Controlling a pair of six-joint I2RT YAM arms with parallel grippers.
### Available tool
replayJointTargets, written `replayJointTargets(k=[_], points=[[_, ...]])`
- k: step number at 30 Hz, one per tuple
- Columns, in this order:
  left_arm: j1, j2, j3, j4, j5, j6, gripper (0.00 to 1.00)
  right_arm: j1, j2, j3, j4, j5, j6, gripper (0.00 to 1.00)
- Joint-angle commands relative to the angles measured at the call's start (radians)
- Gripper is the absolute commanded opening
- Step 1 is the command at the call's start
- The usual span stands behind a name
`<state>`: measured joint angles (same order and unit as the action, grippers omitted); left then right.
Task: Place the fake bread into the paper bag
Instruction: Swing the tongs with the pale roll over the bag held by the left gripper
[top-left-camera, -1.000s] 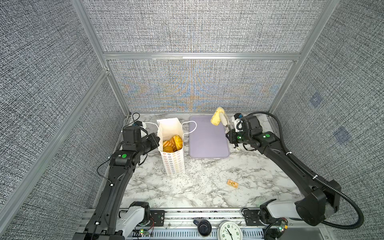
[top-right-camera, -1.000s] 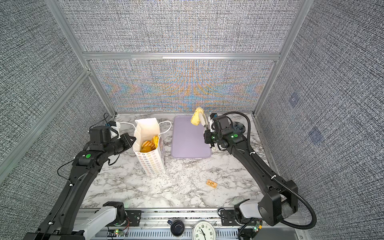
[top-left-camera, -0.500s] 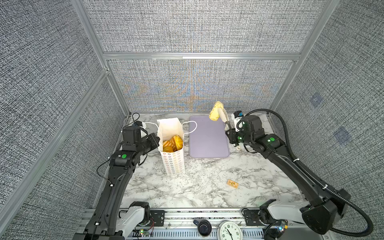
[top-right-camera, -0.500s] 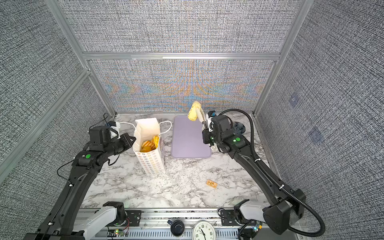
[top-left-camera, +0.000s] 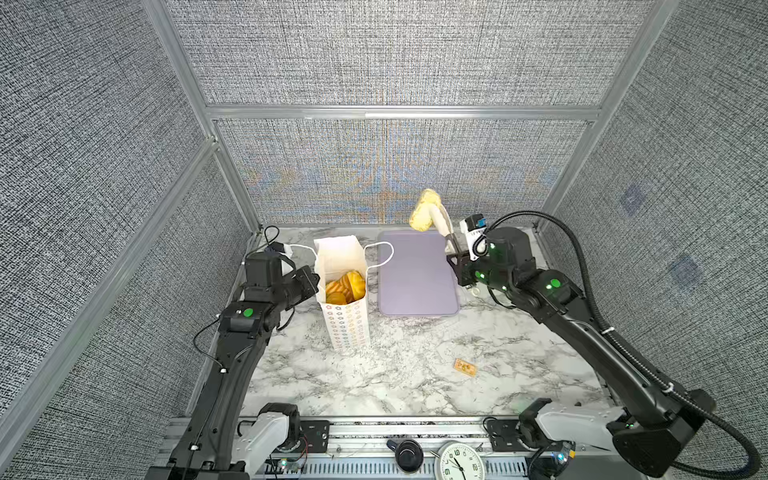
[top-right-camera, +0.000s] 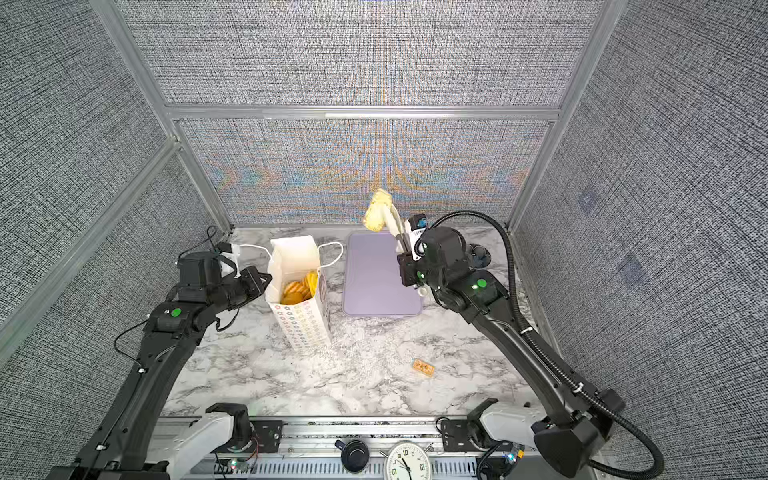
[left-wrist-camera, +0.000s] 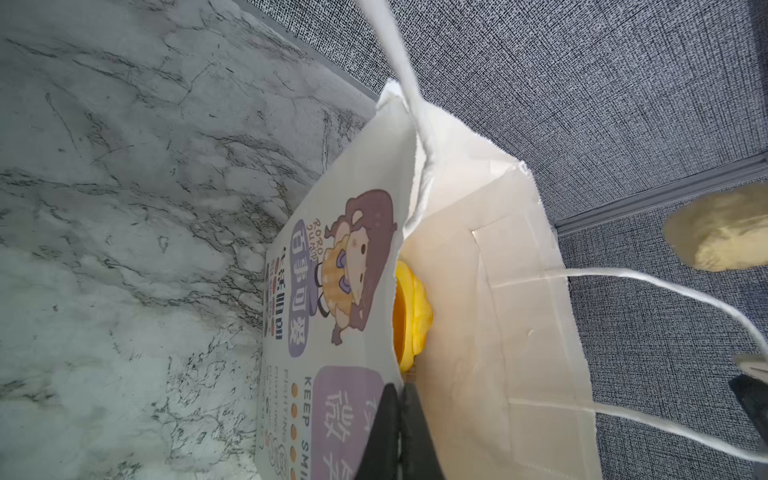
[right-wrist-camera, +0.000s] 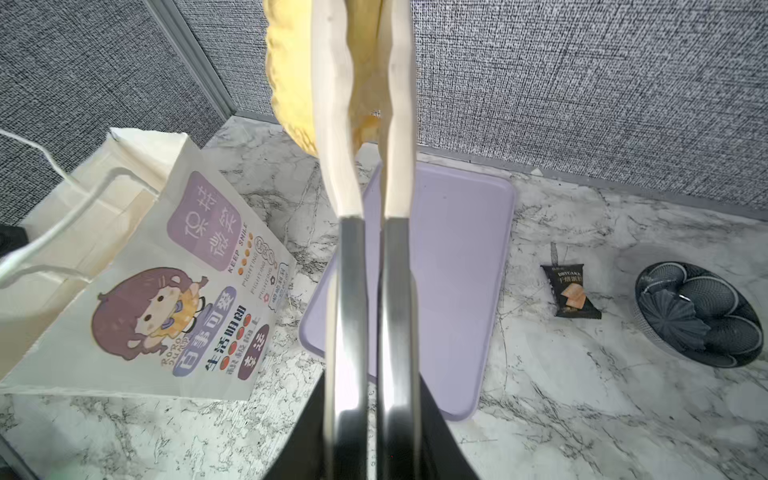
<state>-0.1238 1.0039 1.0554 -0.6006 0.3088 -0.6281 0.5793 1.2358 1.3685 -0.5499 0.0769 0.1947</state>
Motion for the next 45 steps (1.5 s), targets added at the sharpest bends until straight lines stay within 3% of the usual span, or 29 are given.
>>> replayJointTargets(k=[1,29,45], points=[[0.001,-0.001,-0.002,0.021,0.007,0.002,0.03,0.019,-0.005,0.026,0.032,0.011,-0.021,0.19],[0.0,-0.004,-0.002,0.02,0.009,0.001,0.03,0.316,0.074,0.202,-0.011,0.021,-0.19,0.21],[0.0,-0.015,0.002,0.008,0.006,0.005,0.03,0.402,0.156,0.231,-0.034,0.058,-0.207,0.22]])
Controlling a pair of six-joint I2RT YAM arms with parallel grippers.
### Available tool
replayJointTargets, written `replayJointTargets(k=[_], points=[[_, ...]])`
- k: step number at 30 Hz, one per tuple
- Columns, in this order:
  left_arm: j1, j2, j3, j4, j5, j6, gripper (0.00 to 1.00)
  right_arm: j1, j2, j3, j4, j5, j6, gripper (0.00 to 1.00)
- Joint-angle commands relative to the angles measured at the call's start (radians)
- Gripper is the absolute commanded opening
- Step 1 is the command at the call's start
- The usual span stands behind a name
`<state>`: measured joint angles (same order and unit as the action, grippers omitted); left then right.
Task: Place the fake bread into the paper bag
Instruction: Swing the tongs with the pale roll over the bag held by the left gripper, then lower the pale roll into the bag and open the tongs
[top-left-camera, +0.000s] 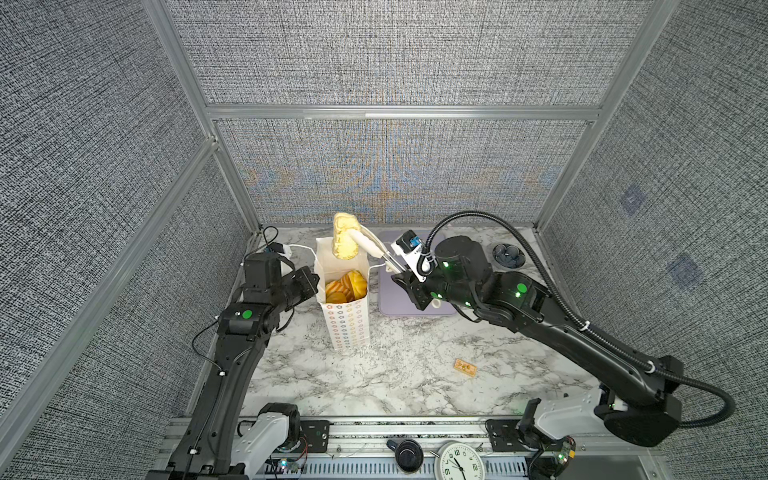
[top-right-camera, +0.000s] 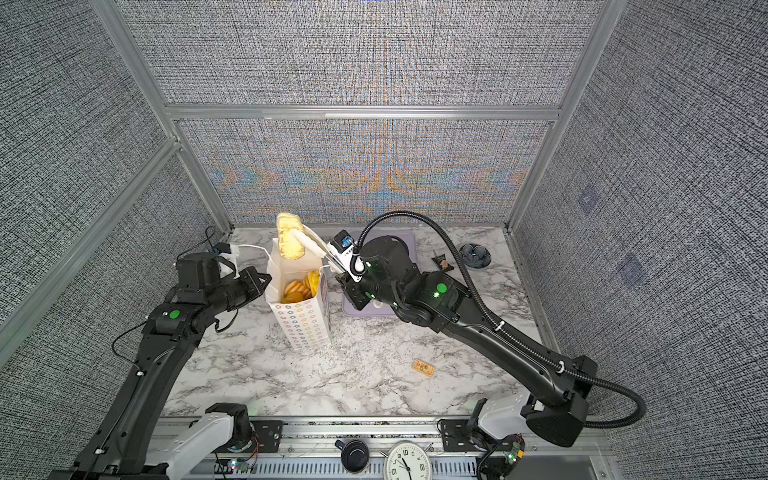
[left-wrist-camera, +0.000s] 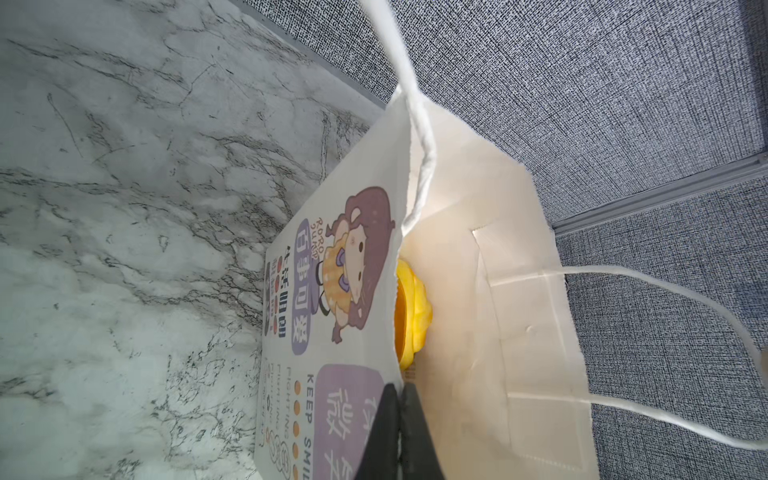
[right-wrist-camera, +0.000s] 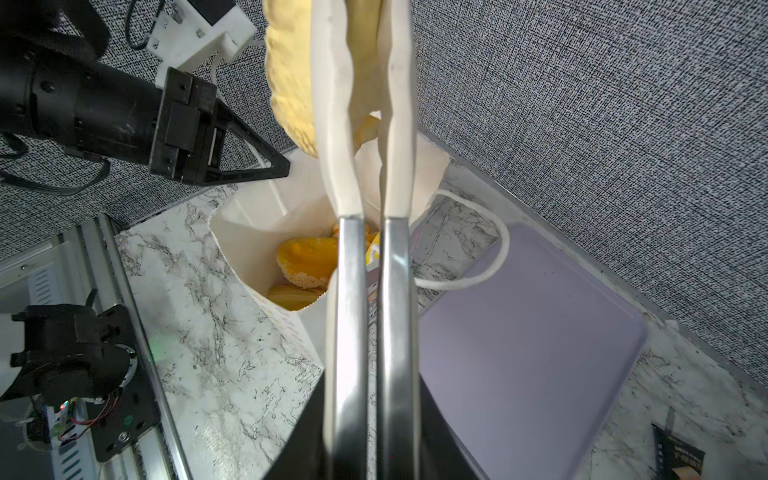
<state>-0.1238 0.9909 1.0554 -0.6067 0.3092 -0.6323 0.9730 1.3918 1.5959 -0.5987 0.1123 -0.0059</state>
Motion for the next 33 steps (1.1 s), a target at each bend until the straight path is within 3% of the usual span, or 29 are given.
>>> replayJointTargets(k=[1,26,33], points=[[0.001,-0.001,0.002,0.014,0.005,0.009,0.03,0.012,0.0,-0.002,0.014,0.028,-0.006,0.22],[0.0,-0.002,0.003,0.015,0.007,0.006,0.03,0.09,-0.013,-0.117,-0.001,0.104,0.014,0.26],[-0.001,-0.005,0.003,0.014,0.007,0.006,0.03,0.095,-0.029,-0.146,0.0,0.112,0.032,0.33]])
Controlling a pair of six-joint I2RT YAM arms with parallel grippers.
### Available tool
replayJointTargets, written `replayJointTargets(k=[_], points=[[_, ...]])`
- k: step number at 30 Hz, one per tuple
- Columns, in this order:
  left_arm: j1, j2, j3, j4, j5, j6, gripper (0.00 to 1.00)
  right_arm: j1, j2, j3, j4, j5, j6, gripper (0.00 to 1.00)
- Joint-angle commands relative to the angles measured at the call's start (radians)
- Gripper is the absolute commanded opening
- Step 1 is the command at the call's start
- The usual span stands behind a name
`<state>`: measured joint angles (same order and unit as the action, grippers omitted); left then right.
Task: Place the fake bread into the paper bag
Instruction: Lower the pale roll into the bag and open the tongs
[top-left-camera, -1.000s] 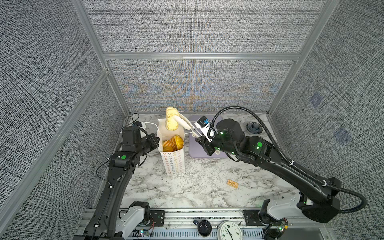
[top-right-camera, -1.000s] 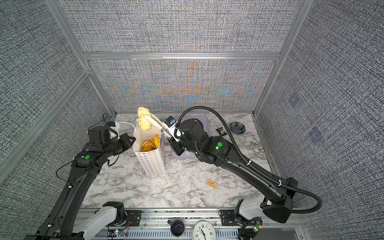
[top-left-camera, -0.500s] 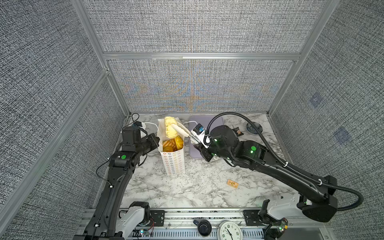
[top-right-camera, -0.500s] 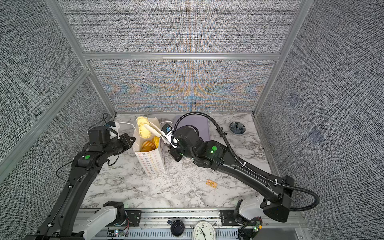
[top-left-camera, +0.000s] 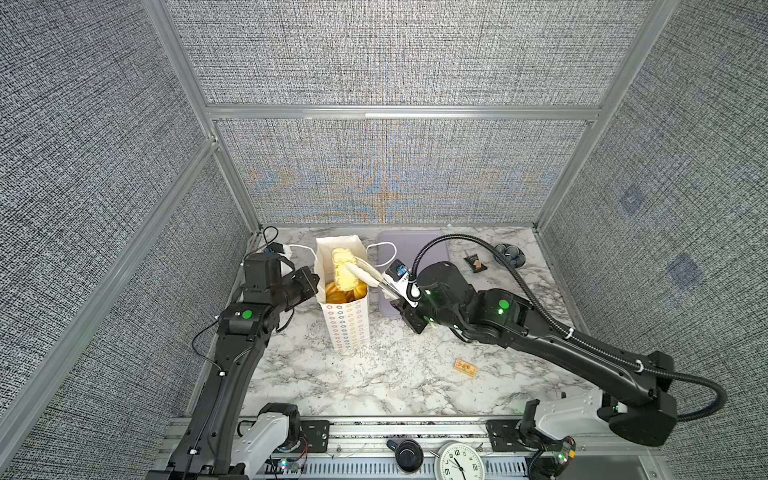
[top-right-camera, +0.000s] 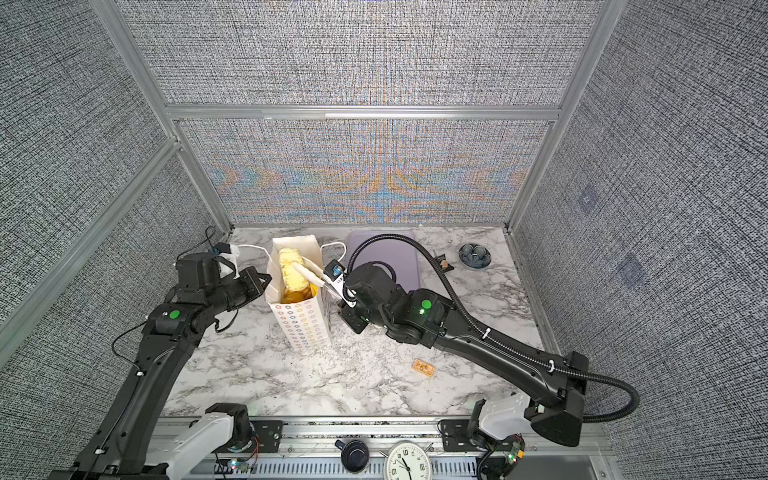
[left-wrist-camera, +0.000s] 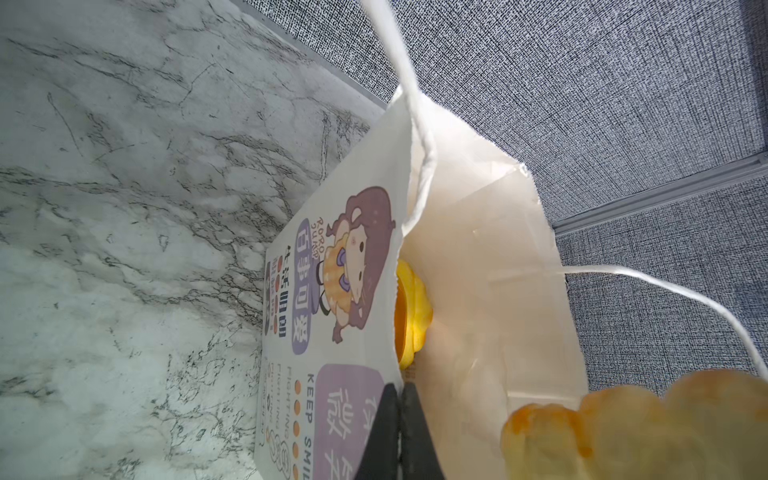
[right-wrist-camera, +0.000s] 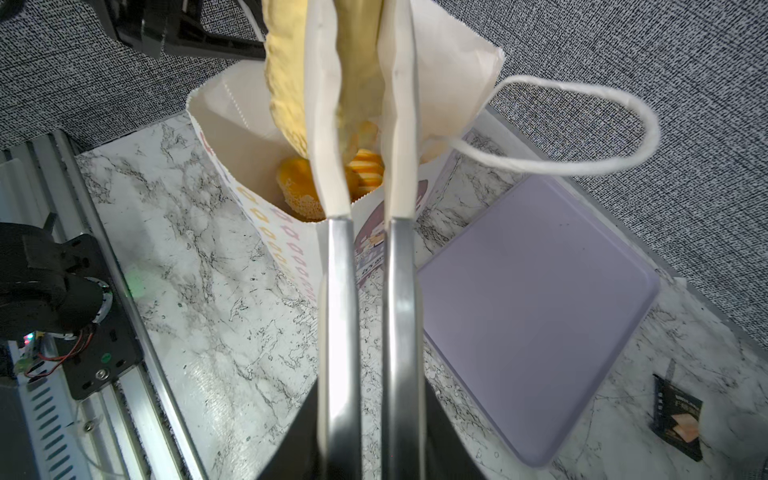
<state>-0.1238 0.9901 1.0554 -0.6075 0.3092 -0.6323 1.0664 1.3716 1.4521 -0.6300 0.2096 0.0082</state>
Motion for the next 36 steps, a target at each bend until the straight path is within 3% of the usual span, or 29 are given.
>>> replayJointTargets(k=[1,16,26,36], points=[[0.0,-0.004,0.003,0.015,0.007,0.005,0.03,0.001,-0.011,-0.005,0.033,0.017,0.02,0.34],[0.0,-0.011,0.002,0.01,0.004,0.005,0.03,0.003,-0.023,-0.016,0.04,0.024,0.028,0.45],[0.0,-0.011,0.01,0.004,0.002,0.009,0.03,0.003,-0.026,-0.01,0.053,0.035,0.027,0.46],[0.001,-0.022,0.033,-0.017,-0.015,0.021,0.53,0.003,-0.031,-0.005,0.059,0.051,0.028,0.46]])
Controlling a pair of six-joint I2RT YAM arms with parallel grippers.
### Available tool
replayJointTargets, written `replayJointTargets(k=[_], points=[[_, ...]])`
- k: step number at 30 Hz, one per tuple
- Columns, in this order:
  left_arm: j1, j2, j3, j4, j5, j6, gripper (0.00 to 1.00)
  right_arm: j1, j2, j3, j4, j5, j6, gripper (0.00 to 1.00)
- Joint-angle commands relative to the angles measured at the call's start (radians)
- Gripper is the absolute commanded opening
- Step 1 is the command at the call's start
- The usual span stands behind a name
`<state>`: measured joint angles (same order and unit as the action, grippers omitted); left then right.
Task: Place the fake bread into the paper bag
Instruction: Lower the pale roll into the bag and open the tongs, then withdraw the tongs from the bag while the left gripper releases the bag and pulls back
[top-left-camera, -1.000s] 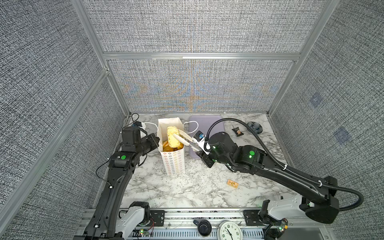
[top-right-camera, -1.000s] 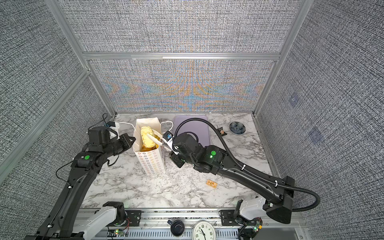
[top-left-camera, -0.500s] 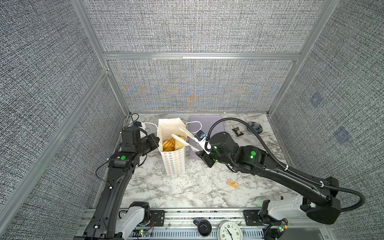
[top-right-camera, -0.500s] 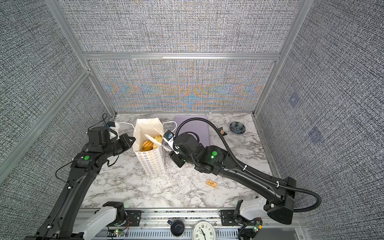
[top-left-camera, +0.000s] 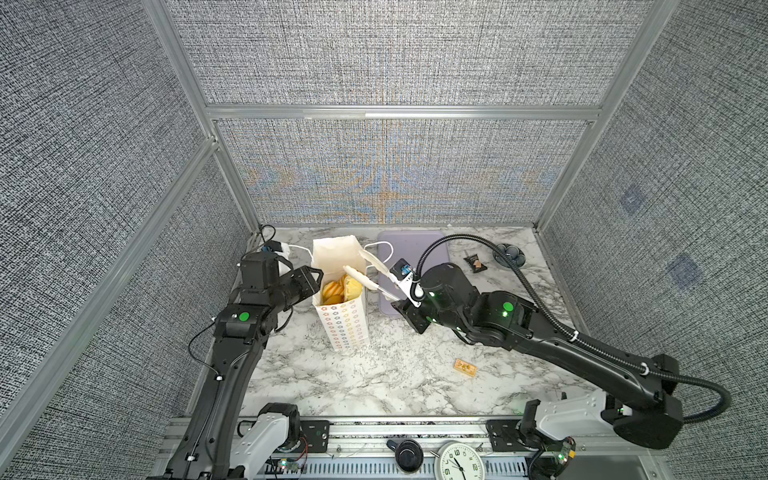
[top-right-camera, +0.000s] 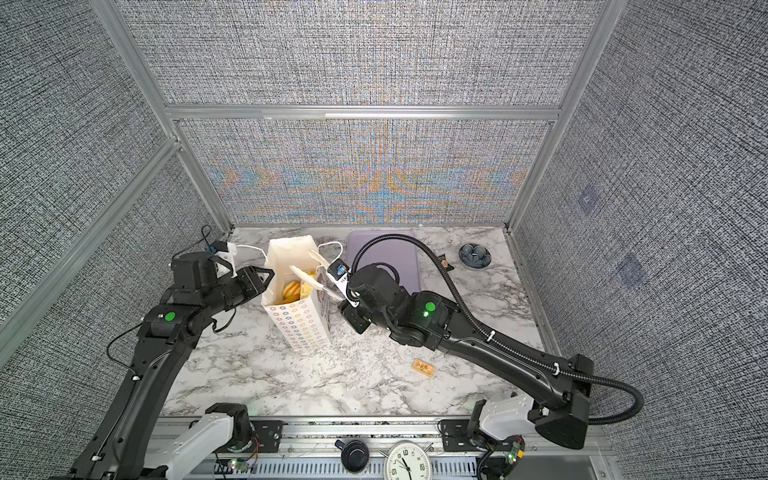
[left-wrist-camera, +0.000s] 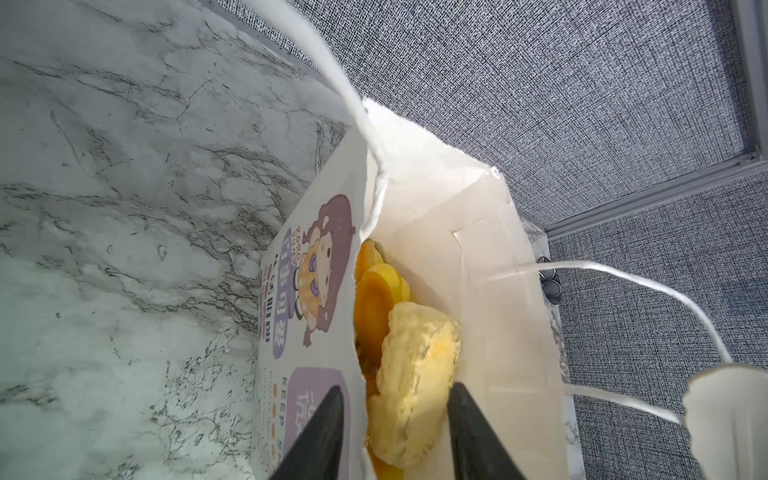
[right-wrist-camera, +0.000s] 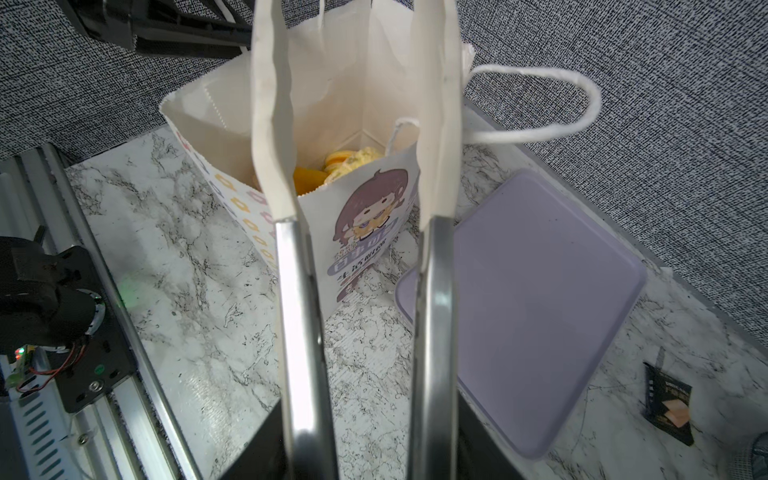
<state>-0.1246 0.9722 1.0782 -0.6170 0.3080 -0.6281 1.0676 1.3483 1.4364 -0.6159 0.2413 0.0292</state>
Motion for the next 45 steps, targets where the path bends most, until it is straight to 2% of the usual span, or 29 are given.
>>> replayJointTargets(k=[1,6,13,18,25,33,40,45], points=[[0.001,-0.006,0.012,-0.01,-0.015,0.018,0.56,0.002,-0.008,0.011,0.045,0.021,0.008,0.46],[0.001,-0.019,0.027,-0.029,-0.029,0.029,0.68,0.0,-0.019,0.004,0.051,0.047,0.014,0.46],[0.002,-0.053,0.103,-0.092,-0.082,0.077,0.74,-0.021,-0.052,-0.015,0.073,0.069,0.034,0.46],[0.0,-0.105,0.154,-0.125,-0.17,0.122,0.77,-0.062,-0.088,-0.024,0.069,0.078,0.056,0.46],[0.002,-0.163,0.206,-0.172,-0.395,0.177,0.77,-0.185,-0.152,-0.052,0.04,0.057,0.12,0.47],[0.046,-0.176,0.187,-0.198,-0.562,0.158,0.76,-0.4,-0.217,-0.12,-0.018,-0.047,0.222,0.46],[0.211,-0.227,0.029,-0.139,-0.46,0.094,0.76,-0.563,-0.245,-0.189,-0.062,-0.11,0.283,0.47],[0.271,-0.214,-0.109,-0.07,-0.367,0.036,0.76,-0.68,-0.241,-0.249,-0.088,-0.181,0.303,0.46]])
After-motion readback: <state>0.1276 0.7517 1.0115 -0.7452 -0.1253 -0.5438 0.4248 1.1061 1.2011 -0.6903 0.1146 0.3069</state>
